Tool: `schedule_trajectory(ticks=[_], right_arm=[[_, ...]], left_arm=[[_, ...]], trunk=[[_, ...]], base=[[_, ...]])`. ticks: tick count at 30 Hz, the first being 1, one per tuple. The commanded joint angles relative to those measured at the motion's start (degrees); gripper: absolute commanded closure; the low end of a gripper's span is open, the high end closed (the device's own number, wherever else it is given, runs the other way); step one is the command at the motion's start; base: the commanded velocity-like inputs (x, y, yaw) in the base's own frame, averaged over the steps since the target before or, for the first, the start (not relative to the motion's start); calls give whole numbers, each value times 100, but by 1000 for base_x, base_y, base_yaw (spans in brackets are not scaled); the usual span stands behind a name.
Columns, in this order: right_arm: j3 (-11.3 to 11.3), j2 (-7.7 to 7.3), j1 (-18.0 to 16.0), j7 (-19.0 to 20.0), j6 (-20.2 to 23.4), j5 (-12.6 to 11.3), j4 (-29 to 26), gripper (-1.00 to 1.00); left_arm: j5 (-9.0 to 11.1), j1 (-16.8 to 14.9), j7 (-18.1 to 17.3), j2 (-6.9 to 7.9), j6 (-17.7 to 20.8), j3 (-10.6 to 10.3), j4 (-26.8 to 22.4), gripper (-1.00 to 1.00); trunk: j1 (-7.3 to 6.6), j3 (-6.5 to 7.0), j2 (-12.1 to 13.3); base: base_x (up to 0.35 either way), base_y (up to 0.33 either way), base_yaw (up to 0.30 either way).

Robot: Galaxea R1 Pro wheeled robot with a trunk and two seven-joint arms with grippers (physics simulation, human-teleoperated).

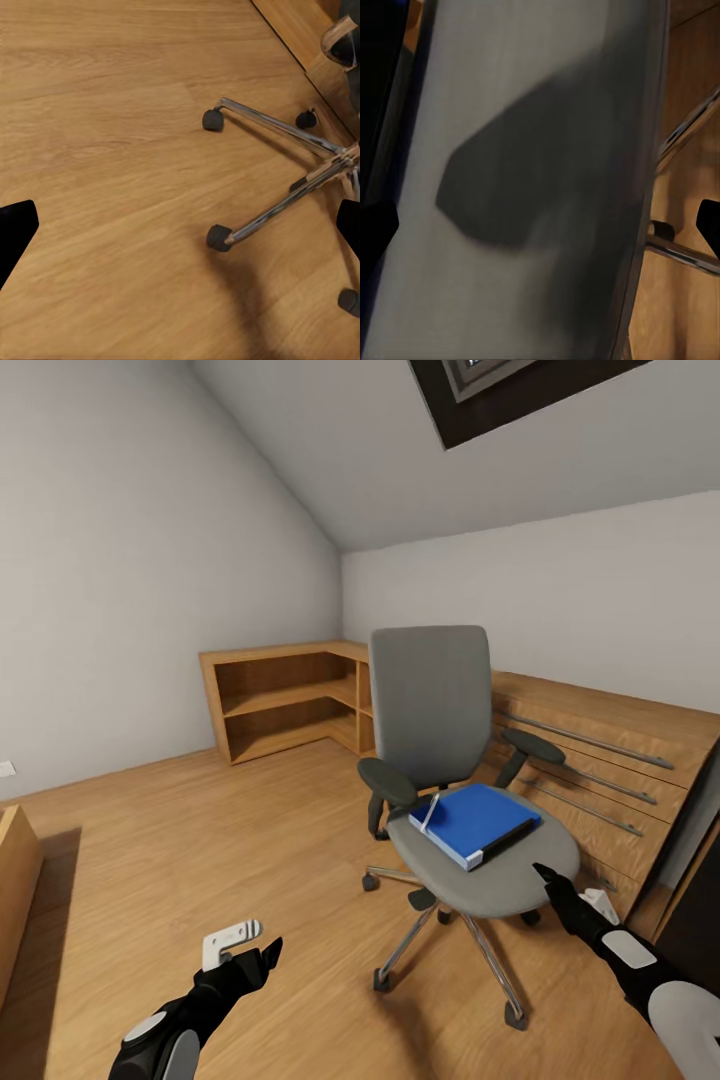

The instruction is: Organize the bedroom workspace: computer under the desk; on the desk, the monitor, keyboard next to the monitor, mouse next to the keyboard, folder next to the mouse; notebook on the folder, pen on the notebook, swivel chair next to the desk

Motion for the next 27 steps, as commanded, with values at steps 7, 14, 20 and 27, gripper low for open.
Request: schedule_trajectory(ticks=[7,14,20,27], right_arm=[[-17,-2,-1,4,28,23,11,-100],[-17,-3,-1,4,25,34,11,-100],[-142,-3,-1,4,25,-18,11,-100],[-17,-9,-1,4,25,42,11,-100]], left_arm=[[61,2,24,4,33,30,-9,-100],[66,2,22,37,33,39,-9,-100],[63,3,16,43,32,40,-9,-100],[60,1,15,44,25,40,-9,-100]], trunk=[[-1,-6,-2],[-1,-6,-2],[-1,-6,-2],[-1,-6,-2]], base=[[0,0,0],[21,0,0],[180,0,0],[83,0,0]])
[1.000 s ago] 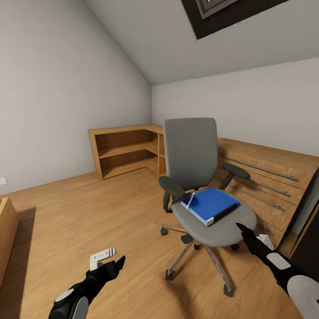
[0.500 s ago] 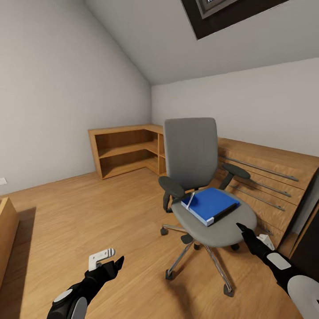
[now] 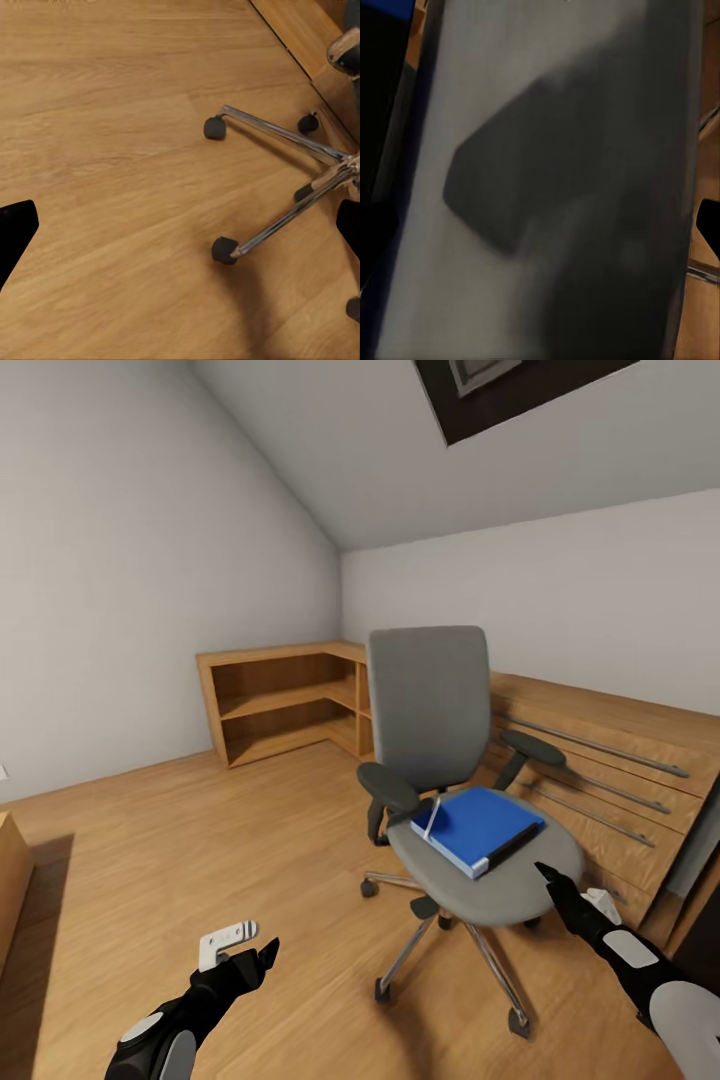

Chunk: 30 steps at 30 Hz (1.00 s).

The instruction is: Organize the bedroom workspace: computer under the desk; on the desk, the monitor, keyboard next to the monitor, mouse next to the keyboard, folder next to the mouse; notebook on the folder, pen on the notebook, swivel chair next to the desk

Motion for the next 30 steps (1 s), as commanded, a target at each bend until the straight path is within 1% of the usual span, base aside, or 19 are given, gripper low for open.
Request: schedule_trajectory(ticks=[1,9,12,23,30], right_arm=[[67,0,2,-5,33,24,19,-100],[67,-1,2,-5,33,24,19,-100],[67,-1,2,-5,33,24,19,-100],[67,-10,2,-5,33,24,15,-100],[67,-10,2,-5,33,24,18,-100]], left_arm=[[61,-4,22,-5,33,8,-7,-100],[59,-1,26,-4,32,8,-7,-100],[59,-2,28,-4,32,6,-7,-100],[59,-5,27,-4,29,7,-6,-100],[59,-3,29,-4,32,7,-7,-100]], trunk=[[2,-7,-1],[2,-7,-1],[2,-7,-1],[2,-7,-1],[2,-7,-1]], base=[[249,0,0],[296,0,0],[69,0,0],[-7,0,0],[-249,0,0]])
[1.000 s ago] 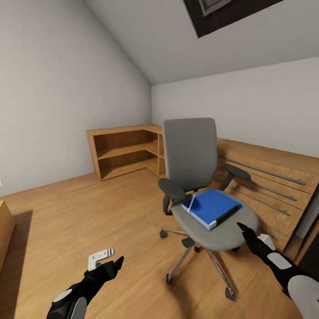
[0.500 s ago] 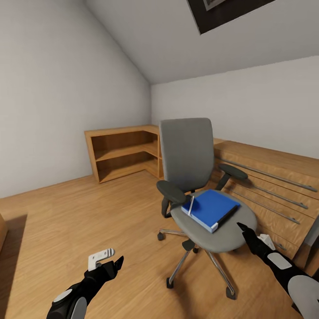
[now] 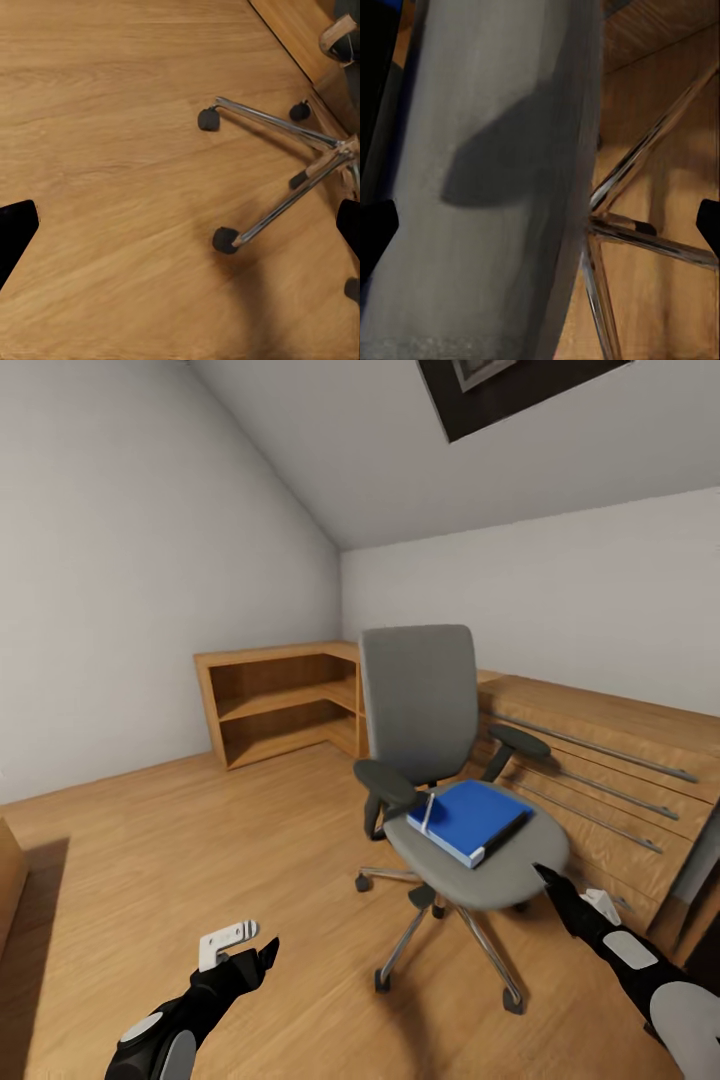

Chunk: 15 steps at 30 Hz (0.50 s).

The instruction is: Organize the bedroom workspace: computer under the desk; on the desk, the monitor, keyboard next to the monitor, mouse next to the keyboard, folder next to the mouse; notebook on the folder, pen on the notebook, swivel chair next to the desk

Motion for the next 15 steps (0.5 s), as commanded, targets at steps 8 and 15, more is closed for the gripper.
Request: schedule_trajectory(ticks=[8,15], right_arm=[[-40,0,-3,17,-49,-22,2,-100],[-40,0,-3,17,-73,-22,2,-100]], left_arm=[[52,-2,25,3,33,9,-7,-100],[49,-2,25,5,33,8,-4,-100]], trunk=[[-4,-5,-3],[-4,-5,-3]], base=[[-330,0,0],[-335,0,0]])
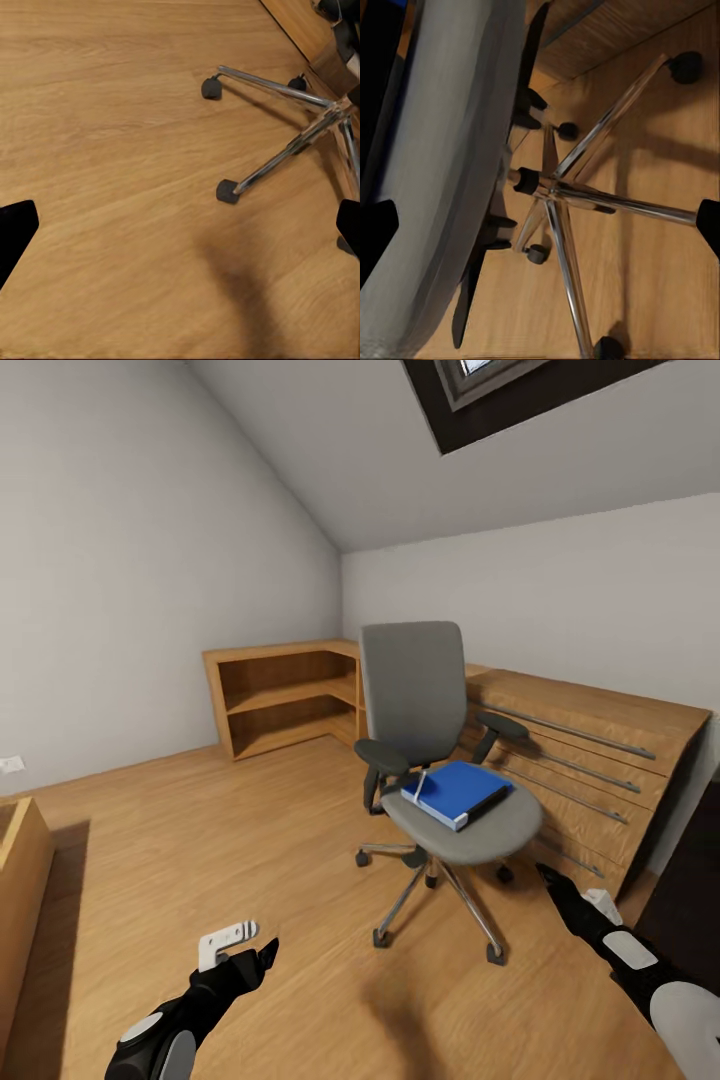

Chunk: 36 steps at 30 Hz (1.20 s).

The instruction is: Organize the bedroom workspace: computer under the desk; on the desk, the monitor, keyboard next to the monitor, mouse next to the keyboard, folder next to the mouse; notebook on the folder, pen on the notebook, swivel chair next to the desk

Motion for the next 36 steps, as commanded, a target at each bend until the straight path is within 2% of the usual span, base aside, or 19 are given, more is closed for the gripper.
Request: schedule_trajectory(ticks=[1,8,9,12,17,18,20,21,22,23,24,25,26,28,29,33,34,35,36], right_arm=[[-40,0,-3,18,48,-24,1,-100],[-24,18,-3,20,-62,-9,1,-100],[4,95,5,7,-378,81,49,-100],[13,189,13,4,-639,277,140,-100],[19,369,24,2,-1196,954,363,-100],[20,441,30,1,-1463,1293,505,-100],[17,517,36,1,-1770,1628,687,-100],[15,678,95,-1,-2520,2162,1007,-100],[14,724,137,-1,-2724,2255,1046,-100],[14,867,343,-2,-3302,2449,1122,-100],[15,964,526,-1,-3633,2525,1149,-100],[16,1008,611,3,-3774,2555,1158,-100],[20,1169,861,8,-4220,2641,1179,-100],[18,1202,903,8,-4314,2662,1182,-100],[16,1253,969,9,-4489,2705,1187,-100],[14,1311,1106,9,-4781,2754,1193,-100],[17,1352,1394,8,-5100,2787,1201,-100],[14,1390,1563,2,-5189,2790,1204,-100],[14,1393,1571,0,-5193,2790,1205,-100]], left_arm=[[58,-2,25,-3,31,6,-6,-100],[48,-3,46,-5,12,-6,5,-100],[28,-4,65,-5,8,-8,40,-100],[8,-2,70,-5,7,-15,111,-100],[-9,-5,76,-5,6,-32,280,-100],[-17,-4,79,-7,6,-37,350,-100],[-47,-3,81,-9,6,-42,412,-100],[-209,-3,87,-12,6,-49,558,-100],[-271,-4,88,-13,6,-50,611,-100],[-480,-3,91,-13,6,-49,815,-100],[-613,-2,92,-17,6,-47,1005,-100],[-674,-4,92,-18,6,-47,1120,-100],[-836,-2,90,-14,-15,-40,1636,-100],[-858,-2,89,-12,-39,-38,1757,-100],[-893,-4,91,-8,-116,-34,1968,-100],[-932,-3,92,-1,-375,-22,2290,-100],[-951,-2,130,42,-930,-5,2758,-100],[-950,-2,543,88,-1720,-8,3274,-100],[-948,-2,611,89,-1837,-8,3321,-100]], trunk=[[-5,-5,-3],[-5,-5,-3],[-7,17,-1],[-25,81,23],[-135,171,224],[-157,189,264],[-201,225,344],[-223,243,384],[-245,261,424],[-267,279,464],[-289,296,504],[-311,314,545],[-333,332,585],[-377,368,665],[-399,386,705],[-487,458,865],[-508,476,906],[-530,494,946],[-552,512,986]], base=[[-335,0,0],[-197,0,0],[-27,0,0],[-17,0,0],[-7,0,0],[-3,0,0],[-2,0,0],[0,0,0],[0,0,0],[0,0,0],[0,0,0],[0,0,0],[0,0,0],[0,0,0],[0,0,0],[0,0,0],[0,0,0],[0,0,0],[0,0,0]])
